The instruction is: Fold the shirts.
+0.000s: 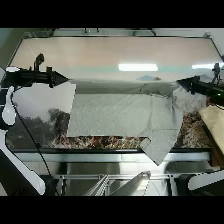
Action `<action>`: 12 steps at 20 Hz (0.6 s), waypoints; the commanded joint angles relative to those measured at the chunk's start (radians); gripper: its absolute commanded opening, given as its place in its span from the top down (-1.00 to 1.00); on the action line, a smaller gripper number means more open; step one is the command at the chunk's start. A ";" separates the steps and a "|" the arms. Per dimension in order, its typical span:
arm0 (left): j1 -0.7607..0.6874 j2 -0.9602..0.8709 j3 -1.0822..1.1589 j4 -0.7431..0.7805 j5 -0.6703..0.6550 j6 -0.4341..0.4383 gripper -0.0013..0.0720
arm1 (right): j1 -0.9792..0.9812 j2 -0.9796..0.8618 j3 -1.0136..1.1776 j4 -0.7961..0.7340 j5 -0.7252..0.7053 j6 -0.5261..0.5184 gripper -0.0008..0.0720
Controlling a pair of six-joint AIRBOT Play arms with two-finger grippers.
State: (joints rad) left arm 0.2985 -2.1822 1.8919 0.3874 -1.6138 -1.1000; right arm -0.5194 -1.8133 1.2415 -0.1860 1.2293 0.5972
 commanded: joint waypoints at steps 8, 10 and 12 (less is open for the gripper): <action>-0.007 0.000 -0.211 0.148 -0.113 -0.044 0.91 | -0.017 -0.001 0.001 -0.473 0.148 0.183 0.94; -0.007 0.000 -0.220 0.203 -0.116 -0.056 0.93 | -0.017 -0.001 0.001 -0.496 0.148 0.183 0.88; -0.004 0.000 -0.204 0.253 -0.152 -0.066 0.52 | -0.017 -0.001 0.001 -0.496 0.148 0.190 0.16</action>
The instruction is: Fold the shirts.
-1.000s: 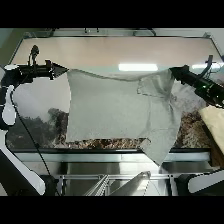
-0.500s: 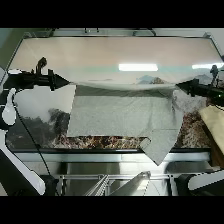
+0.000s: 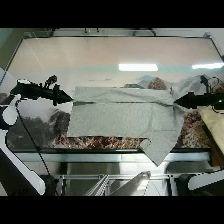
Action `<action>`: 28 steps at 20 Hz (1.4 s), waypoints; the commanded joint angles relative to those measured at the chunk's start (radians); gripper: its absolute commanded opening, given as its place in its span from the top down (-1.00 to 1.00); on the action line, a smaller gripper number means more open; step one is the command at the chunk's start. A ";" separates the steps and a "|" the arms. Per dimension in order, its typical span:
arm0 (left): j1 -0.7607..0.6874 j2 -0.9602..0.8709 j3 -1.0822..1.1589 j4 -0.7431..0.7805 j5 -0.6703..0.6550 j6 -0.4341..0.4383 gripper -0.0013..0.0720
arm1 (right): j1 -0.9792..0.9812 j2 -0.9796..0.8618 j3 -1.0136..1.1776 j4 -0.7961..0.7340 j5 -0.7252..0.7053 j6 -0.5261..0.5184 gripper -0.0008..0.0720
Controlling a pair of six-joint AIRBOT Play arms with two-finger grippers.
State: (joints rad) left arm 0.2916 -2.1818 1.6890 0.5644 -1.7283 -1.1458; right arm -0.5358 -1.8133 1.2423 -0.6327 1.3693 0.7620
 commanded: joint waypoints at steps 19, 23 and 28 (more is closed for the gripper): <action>0.060 0.433 -0.603 0.327 0.204 -0.031 -0.79 | -0.048 0.462 -0.386 0.009 -0.145 0.019 0.14; -0.032 0.435 -0.681 0.422 0.215 -0.052 -0.67 | -0.048 0.469 -0.386 0.029 -0.094 0.019 0.15; -0.163 0.435 -0.689 0.341 0.212 -0.010 0.18 | -0.051 0.469 -0.386 0.034 -0.055 0.061 0.15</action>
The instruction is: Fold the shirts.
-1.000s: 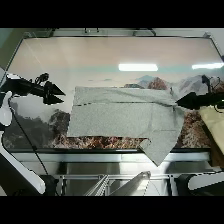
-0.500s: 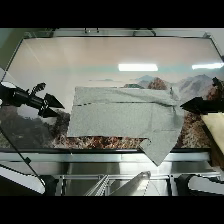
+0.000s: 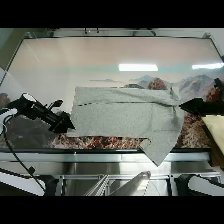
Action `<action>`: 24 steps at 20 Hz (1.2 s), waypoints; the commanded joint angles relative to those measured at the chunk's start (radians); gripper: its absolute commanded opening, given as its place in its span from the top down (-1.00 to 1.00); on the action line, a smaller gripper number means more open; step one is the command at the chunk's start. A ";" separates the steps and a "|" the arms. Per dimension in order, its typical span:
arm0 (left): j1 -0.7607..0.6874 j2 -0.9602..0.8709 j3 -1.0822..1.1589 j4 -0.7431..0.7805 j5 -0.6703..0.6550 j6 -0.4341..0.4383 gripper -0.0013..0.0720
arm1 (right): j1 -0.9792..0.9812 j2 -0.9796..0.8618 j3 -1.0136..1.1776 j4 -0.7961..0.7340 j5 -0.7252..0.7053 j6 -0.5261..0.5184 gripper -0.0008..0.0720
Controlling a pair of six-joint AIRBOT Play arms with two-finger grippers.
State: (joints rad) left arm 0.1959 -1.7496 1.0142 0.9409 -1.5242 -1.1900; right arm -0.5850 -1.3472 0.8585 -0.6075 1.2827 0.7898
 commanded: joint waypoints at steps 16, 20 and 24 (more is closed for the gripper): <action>-0.104 0.002 0.063 -0.051 -0.084 0.125 0.90 | -0.086 0.191 -0.489 -0.290 -0.095 0.442 -0.29; -0.104 0.003 0.063 -0.051 -0.089 0.127 0.90 | -0.086 0.158 -0.509 -0.194 -0.117 0.341 -0.27; -0.099 0.003 0.064 -0.050 -0.123 0.127 0.90 | -0.087 0.164 -0.491 -0.061 -0.025 0.233 0.83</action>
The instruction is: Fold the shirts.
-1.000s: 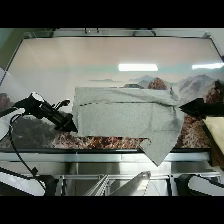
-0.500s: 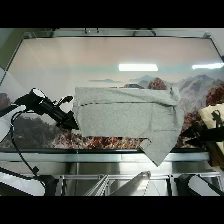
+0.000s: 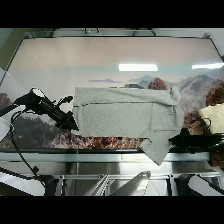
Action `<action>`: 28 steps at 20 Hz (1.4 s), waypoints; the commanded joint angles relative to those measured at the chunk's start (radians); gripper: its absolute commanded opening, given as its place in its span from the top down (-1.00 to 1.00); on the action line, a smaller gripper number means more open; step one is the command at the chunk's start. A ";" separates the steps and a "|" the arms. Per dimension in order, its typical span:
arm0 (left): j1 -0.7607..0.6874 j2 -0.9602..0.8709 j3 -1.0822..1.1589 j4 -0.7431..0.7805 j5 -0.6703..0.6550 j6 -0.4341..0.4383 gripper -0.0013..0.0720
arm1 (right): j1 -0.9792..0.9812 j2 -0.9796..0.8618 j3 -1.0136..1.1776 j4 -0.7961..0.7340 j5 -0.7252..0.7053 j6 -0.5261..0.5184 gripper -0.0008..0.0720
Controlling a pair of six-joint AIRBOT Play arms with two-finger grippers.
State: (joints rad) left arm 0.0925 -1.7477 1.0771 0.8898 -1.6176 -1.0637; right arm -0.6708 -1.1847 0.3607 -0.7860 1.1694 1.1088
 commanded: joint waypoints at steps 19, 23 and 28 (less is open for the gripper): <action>0.340 0.163 0.002 0.076 -0.080 -0.059 0.90 | -0.002 0.448 0.149 -0.186 0.253 0.332 0.94; 0.340 0.155 0.104 0.008 -0.081 -0.050 0.90 | -0.002 0.372 0.149 0.043 0.087 0.225 0.94; 0.274 0.035 0.349 -0.001 -0.107 -0.064 0.90 | 0.000 0.125 0.196 0.395 -0.035 -0.003 0.94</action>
State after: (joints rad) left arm 0.3996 -1.6493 1.3033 0.9031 -1.7157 -1.1179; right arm -0.6720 -0.9401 0.5282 -0.6014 1.2194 1.2404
